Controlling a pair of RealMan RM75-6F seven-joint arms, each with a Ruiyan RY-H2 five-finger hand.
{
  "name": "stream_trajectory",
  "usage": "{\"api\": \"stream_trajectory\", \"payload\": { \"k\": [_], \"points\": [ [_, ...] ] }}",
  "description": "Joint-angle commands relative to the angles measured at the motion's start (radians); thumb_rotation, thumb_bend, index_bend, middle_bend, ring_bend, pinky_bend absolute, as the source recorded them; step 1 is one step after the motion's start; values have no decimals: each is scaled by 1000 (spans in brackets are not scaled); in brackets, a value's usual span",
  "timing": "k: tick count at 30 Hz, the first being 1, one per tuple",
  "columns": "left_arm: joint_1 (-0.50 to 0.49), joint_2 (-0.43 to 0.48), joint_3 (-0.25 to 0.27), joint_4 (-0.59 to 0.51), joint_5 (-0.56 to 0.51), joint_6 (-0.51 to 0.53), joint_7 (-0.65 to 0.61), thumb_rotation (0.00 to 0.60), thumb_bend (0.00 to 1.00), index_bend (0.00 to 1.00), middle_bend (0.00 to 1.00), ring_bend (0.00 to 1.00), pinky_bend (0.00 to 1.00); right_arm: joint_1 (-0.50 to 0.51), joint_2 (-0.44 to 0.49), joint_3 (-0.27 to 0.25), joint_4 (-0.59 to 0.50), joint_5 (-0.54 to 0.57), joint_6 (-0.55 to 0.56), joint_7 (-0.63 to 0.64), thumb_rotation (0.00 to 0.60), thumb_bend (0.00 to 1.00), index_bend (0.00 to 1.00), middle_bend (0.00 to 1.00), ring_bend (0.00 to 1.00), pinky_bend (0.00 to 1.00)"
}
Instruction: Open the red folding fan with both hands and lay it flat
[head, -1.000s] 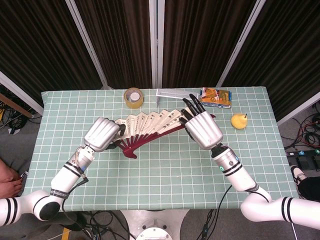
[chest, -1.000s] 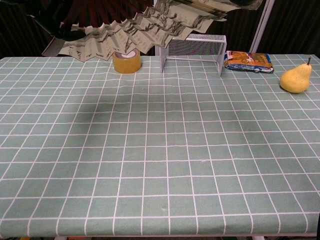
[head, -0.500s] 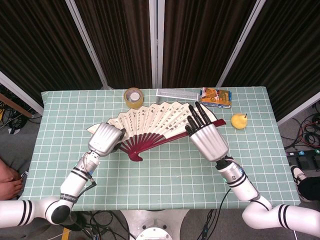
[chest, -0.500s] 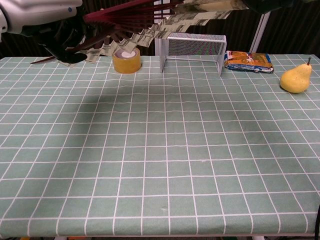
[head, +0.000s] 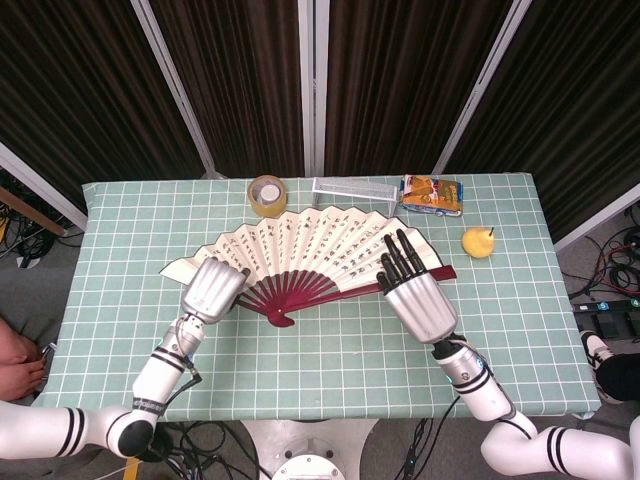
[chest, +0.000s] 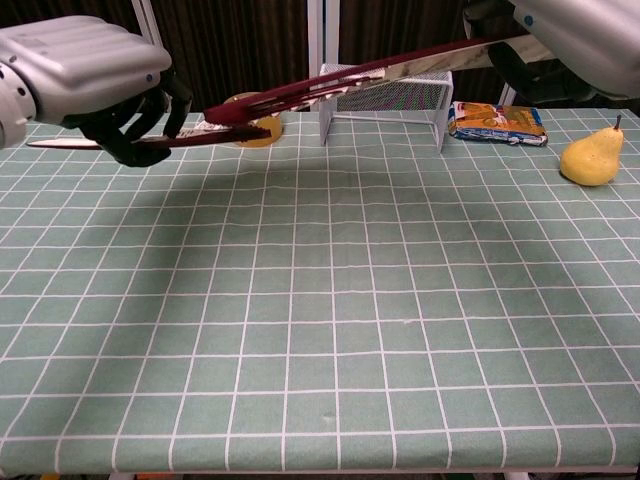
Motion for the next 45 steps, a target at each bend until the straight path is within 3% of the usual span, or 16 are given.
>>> {"api": "stream_trajectory", "payload": {
  "k": [1,4,7,12,17,22,27,29,31,33,35,38,45],
  "points": [
    [8,-35,24,22,11,17,41,600,358,536,668,650,669,-21,-34,-7,49,-8,6,19,600,514,726,337,91,0],
    [15,-62,35,40,17,29,67,600,283,480,651,647,668,-35,-57,-11,89,-9,4,34,600,515,725,336,91,0],
    [21,-91,37,68,18,28,68,600,148,390,617,629,668,-49,-87,-16,137,-12,6,44,600,515,724,334,91,0],
    [24,-118,40,78,-11,-1,72,600,16,232,487,507,649,-77,-145,-34,232,-15,4,74,600,515,716,326,81,0],
    [26,-110,37,54,-41,-32,58,600,0,136,344,347,562,-110,-184,-59,306,-25,9,101,600,515,708,324,80,0],
    [24,-90,40,28,-48,-75,19,600,0,82,189,133,345,-142,-199,-74,348,-29,17,128,600,515,699,318,73,0],
    [22,-66,25,15,-39,-98,-33,600,0,74,164,105,306,-177,-203,-78,360,-4,7,158,600,490,661,313,59,0],
    [28,-49,17,7,-33,-105,-73,600,0,73,164,105,302,-192,-199,-78,355,22,-13,169,600,470,585,292,41,0],
    [33,-31,6,0,-27,-119,-124,600,0,74,164,106,297,-202,-188,-79,334,51,-44,178,600,428,427,237,15,0],
    [40,-7,-6,-4,-13,-129,-184,600,0,74,164,105,290,-210,-167,-77,296,91,-88,175,600,299,159,143,0,0],
    [49,14,-14,-1,11,-134,-239,600,0,73,164,105,284,-215,-141,-68,242,148,-142,162,600,160,28,67,0,0],
    [64,37,-26,7,41,-127,-309,600,0,73,164,105,278,-215,-98,-50,152,239,-224,150,600,12,0,2,0,0],
    [113,95,-64,38,85,-102,-497,600,0,73,164,105,278,-182,32,2,-34,419,-384,186,600,0,0,0,0,0]
  ]
}}
